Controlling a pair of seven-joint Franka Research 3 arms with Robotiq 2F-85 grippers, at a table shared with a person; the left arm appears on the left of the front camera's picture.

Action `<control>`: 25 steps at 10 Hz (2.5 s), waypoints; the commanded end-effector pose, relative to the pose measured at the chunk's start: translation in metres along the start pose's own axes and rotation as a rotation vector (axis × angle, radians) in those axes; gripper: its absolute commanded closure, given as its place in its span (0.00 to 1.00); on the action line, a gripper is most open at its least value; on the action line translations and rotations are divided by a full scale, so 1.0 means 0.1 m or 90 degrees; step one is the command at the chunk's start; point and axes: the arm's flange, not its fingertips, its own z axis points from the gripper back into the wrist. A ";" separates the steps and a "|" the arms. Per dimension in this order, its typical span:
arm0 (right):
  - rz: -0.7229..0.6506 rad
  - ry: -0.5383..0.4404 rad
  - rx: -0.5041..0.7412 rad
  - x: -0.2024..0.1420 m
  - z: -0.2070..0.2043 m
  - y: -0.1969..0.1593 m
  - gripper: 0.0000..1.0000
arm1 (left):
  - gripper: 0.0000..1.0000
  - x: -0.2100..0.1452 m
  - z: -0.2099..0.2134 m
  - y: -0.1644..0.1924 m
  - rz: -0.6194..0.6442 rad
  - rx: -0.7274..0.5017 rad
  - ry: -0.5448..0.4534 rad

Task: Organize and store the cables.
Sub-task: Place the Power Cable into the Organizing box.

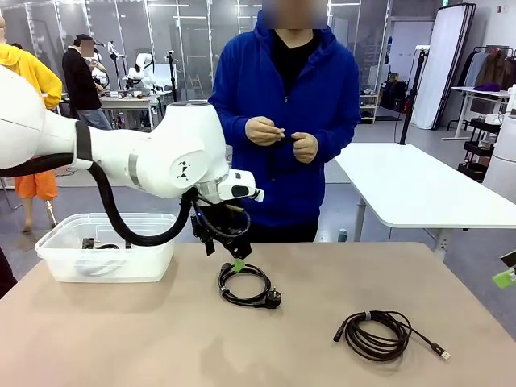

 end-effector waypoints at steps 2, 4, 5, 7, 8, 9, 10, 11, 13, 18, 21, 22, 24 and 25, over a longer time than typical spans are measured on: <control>0.000 -0.007 0.004 0.00 0.00 -0.01 0.00 | 0.00 0.28 -0.14 -0.01 0.191 0.031 0.052; 0.000 -0.007 0.004 0.00 0.00 -0.01 0.00 | 0.00 0.34 -0.31 0.07 0.329 0.031 0.078; 0.000 -0.007 0.004 0.00 0.00 -0.01 0.00 | 0.00 0.34 -0.42 0.12 0.412 0.063 0.078; 0.000 -0.007 0.004 0.00 0.00 -0.01 0.00 | 0.00 0.33 -0.58 0.17 0.480 0.060 0.053; 0.000 -0.007 0.004 0.00 0.00 -0.01 0.00 | 0.00 0.36 -0.71 0.19 0.509 0.067 0.043; 0.000 -0.007 0.004 0.00 0.00 -0.01 0.00 | 0.00 0.35 -0.79 0.25 0.549 0.087 0.033; 0.000 -0.007 0.004 0.00 0.00 -0.01 0.00 | 0.00 0.33 -0.90 0.29 0.577 0.091 0.032; 0.000 -0.007 0.004 0.00 0.00 -0.01 0.00 | 0.00 0.33 -1.01 0.30 0.600 0.079 0.042; 0.000 -0.007 0.004 0.00 0.00 -0.01 0.00 | 0.00 0.34 -1.18 0.34 0.630 0.097 0.041; 0.000 -0.007 0.004 0.00 0.00 -0.01 0.00 | 0.00 0.34 -1.43 0.39 0.647 0.097 0.050; 0.000 -0.007 0.004 0.00 0.00 -0.01 0.00 | 0.23 0.33 -1.46 0.41 0.634 0.101 0.043; 0.000 -0.007 0.004 0.00 0.00 -0.01 0.00 | 0.33 0.32 -1.48 0.43 0.639 0.108 0.039; 0.000 -0.007 0.004 0.00 0.00 -0.01 0.00 | 0.53 0.32 -1.48 0.42 0.641 0.104 0.043; 0.000 -0.007 0.004 0.00 0.00 -0.01 0.00 | 0.63 0.32 -1.48 0.42 0.639 0.105 0.042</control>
